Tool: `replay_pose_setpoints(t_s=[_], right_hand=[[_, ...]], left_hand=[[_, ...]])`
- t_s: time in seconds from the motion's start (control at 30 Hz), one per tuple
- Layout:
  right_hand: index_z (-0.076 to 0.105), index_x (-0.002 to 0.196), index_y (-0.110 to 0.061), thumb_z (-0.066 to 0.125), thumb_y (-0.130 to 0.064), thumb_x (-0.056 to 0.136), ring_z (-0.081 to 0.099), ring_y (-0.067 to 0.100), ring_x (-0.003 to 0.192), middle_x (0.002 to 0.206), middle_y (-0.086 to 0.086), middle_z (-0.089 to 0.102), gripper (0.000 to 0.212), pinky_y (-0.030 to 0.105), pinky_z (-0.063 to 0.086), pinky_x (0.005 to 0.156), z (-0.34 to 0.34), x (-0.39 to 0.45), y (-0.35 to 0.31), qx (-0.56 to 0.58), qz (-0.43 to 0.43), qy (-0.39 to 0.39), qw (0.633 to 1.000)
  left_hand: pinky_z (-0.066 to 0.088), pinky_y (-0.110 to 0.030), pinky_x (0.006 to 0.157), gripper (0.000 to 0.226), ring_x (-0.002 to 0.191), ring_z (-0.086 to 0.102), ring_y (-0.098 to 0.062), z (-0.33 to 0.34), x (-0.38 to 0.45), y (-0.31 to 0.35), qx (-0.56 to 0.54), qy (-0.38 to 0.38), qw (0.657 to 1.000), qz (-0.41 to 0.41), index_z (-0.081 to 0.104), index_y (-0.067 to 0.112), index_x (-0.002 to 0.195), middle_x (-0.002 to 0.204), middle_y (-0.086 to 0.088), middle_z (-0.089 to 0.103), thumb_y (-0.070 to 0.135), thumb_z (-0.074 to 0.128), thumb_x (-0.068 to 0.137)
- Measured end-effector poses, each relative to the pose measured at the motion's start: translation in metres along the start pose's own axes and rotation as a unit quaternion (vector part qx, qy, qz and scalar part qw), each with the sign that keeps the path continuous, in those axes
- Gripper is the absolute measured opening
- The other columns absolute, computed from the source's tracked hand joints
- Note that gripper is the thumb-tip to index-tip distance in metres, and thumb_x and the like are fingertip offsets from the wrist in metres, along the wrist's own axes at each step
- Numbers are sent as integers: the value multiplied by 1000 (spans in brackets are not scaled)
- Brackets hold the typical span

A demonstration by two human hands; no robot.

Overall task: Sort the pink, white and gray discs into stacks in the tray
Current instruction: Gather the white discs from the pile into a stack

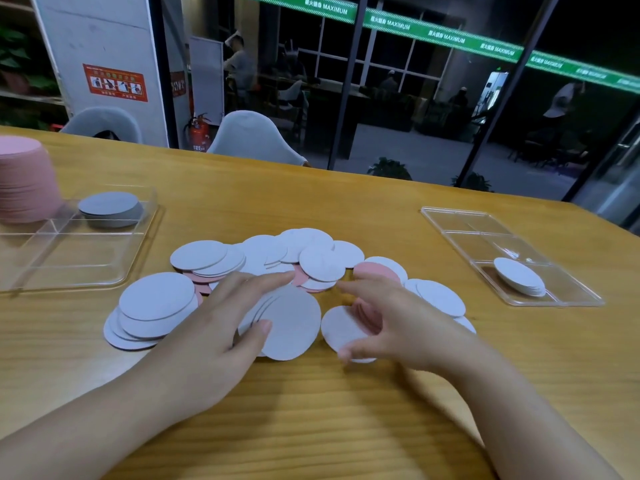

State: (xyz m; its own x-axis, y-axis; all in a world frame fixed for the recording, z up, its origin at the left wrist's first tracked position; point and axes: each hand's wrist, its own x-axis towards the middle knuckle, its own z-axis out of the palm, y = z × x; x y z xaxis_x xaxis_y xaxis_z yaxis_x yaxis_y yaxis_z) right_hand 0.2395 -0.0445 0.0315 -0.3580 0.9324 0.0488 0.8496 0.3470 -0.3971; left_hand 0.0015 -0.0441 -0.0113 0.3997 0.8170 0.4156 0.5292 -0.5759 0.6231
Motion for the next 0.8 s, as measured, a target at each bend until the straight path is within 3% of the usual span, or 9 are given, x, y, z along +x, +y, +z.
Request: replay_pose_setpoints(t_s=[0.1,0.17,0.27,0.33,0.4,0.47,0.53,0.67,0.8], right_hand=[[32,141,-38,75,-48,69,8,-3,138,150,-15,21,85,21,21,104,0,-5,-1,-46,47,-70,995],[37,139,-34,74,-45,72,11,0,137,150,-8,24,78,25,22,105,0,-4,-3,-64,54,-72,994],[49,126,-17,72,-42,74,30,6,122,129,-3,46,62,26,33,97,-3,-5,-11,-76,55,-67,993],[56,113,-20,67,-44,76,42,13,110,109,-1,54,45,33,40,91,0,-6,-15,-96,46,-65,992],[54,76,-29,58,-44,78,49,19,87,79,-1,51,16,35,44,70,4,-4,-17,-106,27,-43,993],[34,55,-32,51,-42,83,40,12,61,60,-4,38,35,28,32,51,7,0,-20,-96,27,-23,995],[32,53,-29,46,-43,90,32,10,52,55,-4,36,42,27,25,48,8,3,-19,-76,42,6,996],[36,63,-20,39,-43,96,36,10,56,62,-3,42,40,30,29,52,6,2,-18,-55,49,46,996],[48,73,-19,39,-38,96,44,8,78,82,-3,55,31,23,33,66,1,-1,-12,-20,7,100,995]], left_hand=[[35,-6,73,53,98,46,2,-1,0,1,0,-18,1000,9,32,63,123,115,32,38,22,47,94],[37,-9,74,52,93,48,-3,-2,0,3,5,-31,999,11,26,65,124,117,31,34,26,42,94],[38,-16,82,48,96,46,-6,-2,0,8,31,-48,998,13,17,66,123,119,31,27,37,29,87],[38,-17,83,50,95,45,-6,-1,-2,9,40,-50,998,11,14,67,121,119,31,23,39,27,83],[39,-18,82,50,93,46,-6,-2,-2,9,39,-49,998,7,14,66,122,118,30,23,39,27,82],[41,-25,86,50,93,47,-5,-2,-2,7,36,-45,998,4,15,66,122,116,28,27,39,28,82],[42,-28,89,50,96,48,-6,-2,-2,5,29,-44,999,1,17,65,122,117,28,28,39,29,82],[32,-7,84,50,103,43,-7,0,-1,1,0,-49,999,-9,20,66,122,120,34,26,31,38,92],[30,-3,84,50,100,44,-3,-3,1,1,-12,-52,998,-24,22,67,121,120,34,29,37,35,84]])
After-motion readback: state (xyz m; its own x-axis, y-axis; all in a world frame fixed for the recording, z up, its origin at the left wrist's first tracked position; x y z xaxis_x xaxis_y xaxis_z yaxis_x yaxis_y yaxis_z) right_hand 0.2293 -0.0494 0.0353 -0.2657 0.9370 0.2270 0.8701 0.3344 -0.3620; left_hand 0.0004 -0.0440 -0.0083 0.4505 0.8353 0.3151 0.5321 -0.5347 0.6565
